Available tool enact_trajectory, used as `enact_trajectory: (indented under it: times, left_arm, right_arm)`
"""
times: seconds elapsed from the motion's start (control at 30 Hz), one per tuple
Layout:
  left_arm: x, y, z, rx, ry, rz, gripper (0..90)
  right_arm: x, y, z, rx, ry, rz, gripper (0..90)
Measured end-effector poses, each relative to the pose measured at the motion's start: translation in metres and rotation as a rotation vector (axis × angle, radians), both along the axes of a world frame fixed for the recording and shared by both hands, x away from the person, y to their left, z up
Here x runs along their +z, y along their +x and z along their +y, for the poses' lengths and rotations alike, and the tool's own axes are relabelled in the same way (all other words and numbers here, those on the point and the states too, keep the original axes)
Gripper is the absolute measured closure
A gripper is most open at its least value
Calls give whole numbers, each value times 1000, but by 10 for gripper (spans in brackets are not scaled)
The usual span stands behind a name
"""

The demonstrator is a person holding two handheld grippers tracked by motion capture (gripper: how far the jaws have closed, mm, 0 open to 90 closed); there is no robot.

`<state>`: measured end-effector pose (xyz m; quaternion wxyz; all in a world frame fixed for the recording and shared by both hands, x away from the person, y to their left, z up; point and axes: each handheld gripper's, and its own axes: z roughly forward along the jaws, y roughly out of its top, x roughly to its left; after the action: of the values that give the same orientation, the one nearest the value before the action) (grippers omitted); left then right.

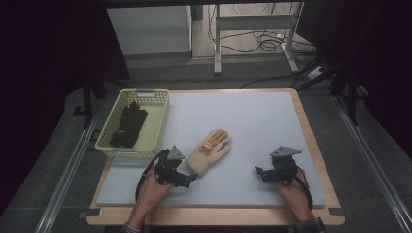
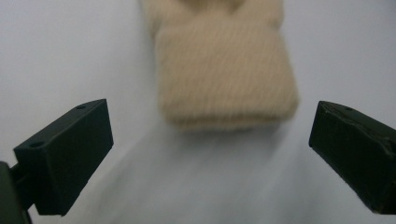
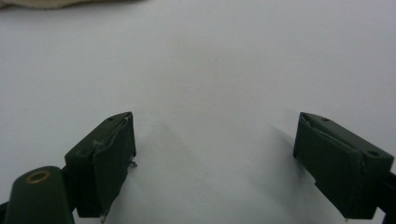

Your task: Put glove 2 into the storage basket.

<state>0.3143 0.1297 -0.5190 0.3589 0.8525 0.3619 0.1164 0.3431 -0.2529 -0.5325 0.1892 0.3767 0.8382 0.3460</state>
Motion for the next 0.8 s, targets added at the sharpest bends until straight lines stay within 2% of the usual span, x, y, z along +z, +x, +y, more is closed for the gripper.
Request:
enact_trajectory:
  times: [0.2, 0.37, 0.5, 0.57, 0.63, 0.77, 0.8]
  left_arm:
    - [12, 20, -18, -16, 10, 9, 0]
    - [15, 36, -40, -36, 43, 16, 0]
    - [10, 51, -57, -33, 97, 32, 0]
    - [3, 60, -67, -21, 136, 58, 0]
    - [1, 63, -69, -13, 148, 61, 0]
    - [-10, 73, -79, -18, 179, 108, 0]
    - [-11, 74, -79, -17, 164, 114, 0]
  right_arm:
    - [0, 0, 0, 0, 0, 0, 127]
    - [0, 0, 0, 0, 0, 0, 127]
    - [0, 0, 0, 1, 0, 0, 127]
    - [0, 0, 0, 0, 1, 0, 127]
    - [0, 0, 0, 0, 1, 0, 127]
    - [0, 0, 0, 0, 1, 0, 127]
    - [0, 0, 0, 0, 1, 0, 127]
